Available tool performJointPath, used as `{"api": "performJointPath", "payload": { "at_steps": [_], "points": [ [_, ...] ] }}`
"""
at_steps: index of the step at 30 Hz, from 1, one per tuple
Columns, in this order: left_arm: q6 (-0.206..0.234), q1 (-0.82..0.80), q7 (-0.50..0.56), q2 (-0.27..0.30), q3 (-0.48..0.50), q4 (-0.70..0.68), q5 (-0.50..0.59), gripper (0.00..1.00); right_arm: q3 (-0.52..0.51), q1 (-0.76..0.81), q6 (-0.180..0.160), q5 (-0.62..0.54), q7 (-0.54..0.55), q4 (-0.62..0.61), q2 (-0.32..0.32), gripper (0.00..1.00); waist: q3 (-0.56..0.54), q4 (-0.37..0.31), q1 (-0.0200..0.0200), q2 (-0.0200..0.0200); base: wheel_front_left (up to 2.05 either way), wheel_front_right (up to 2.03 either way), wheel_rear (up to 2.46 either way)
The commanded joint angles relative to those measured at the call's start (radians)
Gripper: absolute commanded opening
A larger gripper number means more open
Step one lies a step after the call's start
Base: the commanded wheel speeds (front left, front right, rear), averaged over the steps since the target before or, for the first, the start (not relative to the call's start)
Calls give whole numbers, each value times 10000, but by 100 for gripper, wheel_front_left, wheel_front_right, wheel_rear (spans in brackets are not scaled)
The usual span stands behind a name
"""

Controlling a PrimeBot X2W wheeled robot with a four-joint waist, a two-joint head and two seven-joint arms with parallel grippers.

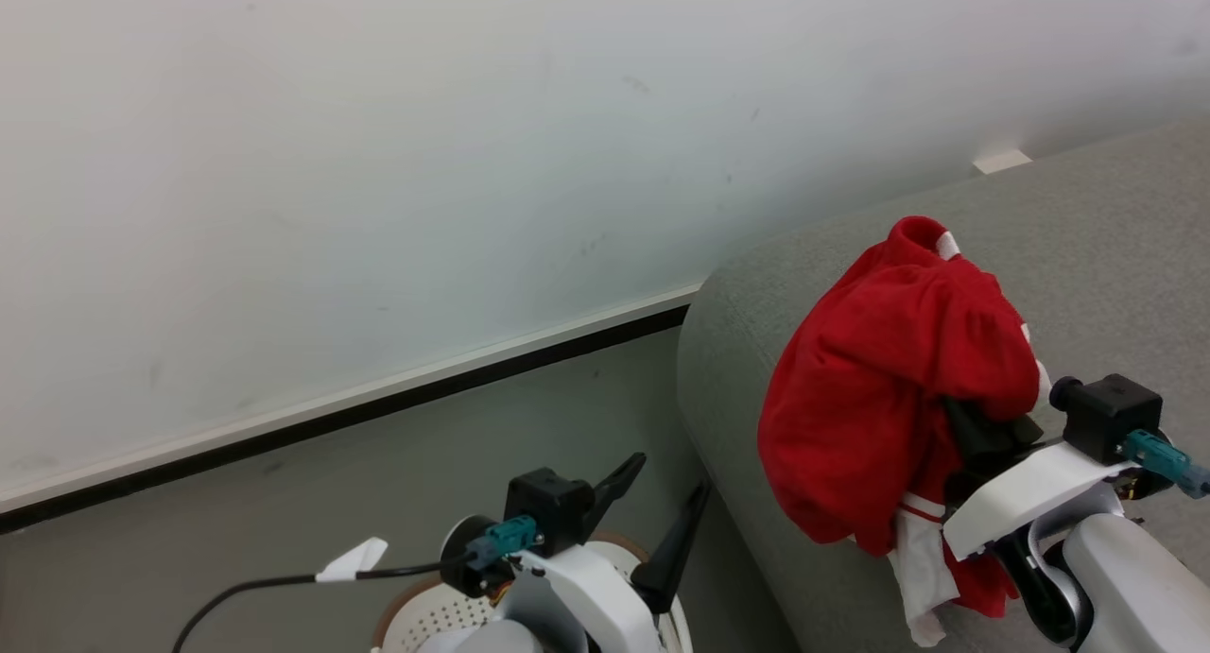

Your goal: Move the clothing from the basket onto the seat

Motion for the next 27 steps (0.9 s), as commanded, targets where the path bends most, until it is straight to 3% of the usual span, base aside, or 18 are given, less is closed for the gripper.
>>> {"api": "performJointPath", "payload": {
  "at_steps": [1,9,19,27],
  "points": [
    [-6,-74,-24,-22,-22,-37,-29,100,-101,105,-21,-67,-9,-106,-119,0,39,-175,0,-1,0,0,0],
    [-24,-158,-38,-105,-190,-57,-57,100,-430,359,-22,-87,-8,-374,-398,0,167,-380,0,-1,0,0,0],
    [-175,-280,-21,-21,-381,-191,-25,100,-1122,-2,-22,-263,84,-472,-383,0,750,53,0,-1,0,0,0],
    [-375,-1043,187,300,-475,-686,290,100,-2325,-1653,-22,-499,402,-229,-526,0,2571,769,0,-1,0,0,0]
  ]
}}
